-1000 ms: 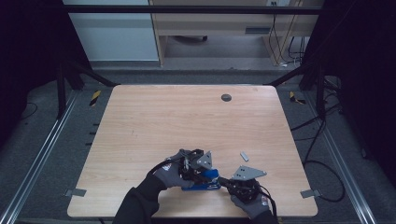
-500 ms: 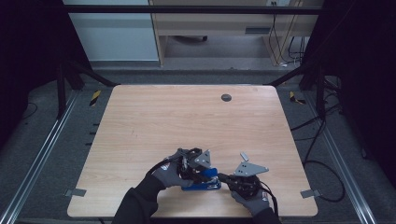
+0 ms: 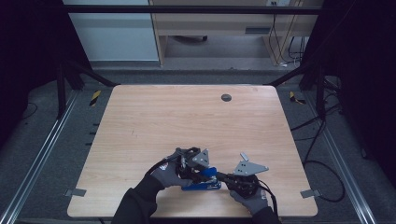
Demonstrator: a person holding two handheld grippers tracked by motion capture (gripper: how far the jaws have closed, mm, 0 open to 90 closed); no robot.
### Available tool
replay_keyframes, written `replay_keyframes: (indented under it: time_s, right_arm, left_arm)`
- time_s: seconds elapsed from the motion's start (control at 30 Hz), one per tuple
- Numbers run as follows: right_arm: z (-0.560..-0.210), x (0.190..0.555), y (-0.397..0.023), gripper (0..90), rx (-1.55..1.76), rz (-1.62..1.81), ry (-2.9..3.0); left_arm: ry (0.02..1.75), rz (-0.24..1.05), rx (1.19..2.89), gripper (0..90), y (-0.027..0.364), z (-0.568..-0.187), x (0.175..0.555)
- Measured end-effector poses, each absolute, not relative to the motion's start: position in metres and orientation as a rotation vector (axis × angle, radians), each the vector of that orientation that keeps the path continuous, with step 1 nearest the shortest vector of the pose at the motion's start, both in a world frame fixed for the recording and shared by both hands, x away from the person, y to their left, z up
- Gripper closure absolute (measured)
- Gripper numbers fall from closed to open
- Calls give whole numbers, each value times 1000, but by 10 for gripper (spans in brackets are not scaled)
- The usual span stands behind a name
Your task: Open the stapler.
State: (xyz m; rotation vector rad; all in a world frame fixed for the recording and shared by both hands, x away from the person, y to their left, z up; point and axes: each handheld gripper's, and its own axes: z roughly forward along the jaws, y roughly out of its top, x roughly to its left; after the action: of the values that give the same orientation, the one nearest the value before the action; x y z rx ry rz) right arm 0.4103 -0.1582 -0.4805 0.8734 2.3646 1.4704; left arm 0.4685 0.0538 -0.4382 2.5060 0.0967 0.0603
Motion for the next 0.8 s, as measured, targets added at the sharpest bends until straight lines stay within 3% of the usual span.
replay_keyframes:
  time_s: [0.27, 0.53, 0.8]
  right_arm:
    - [-480, 410, -159, 900, 866, 1496, 2363]
    - [-480, 411, -158, 900, 866, 1502, 2371]
    - [-481, 411, -157, 900, 877, 1485, 2374]
  left_arm:
    - [137, 79, 2486, 612, 58, -434, 466]
    - [222, 118, 2456, 504, 72, -425, 455]
    - [376, 193, 2327, 464, 91, -416, 441]
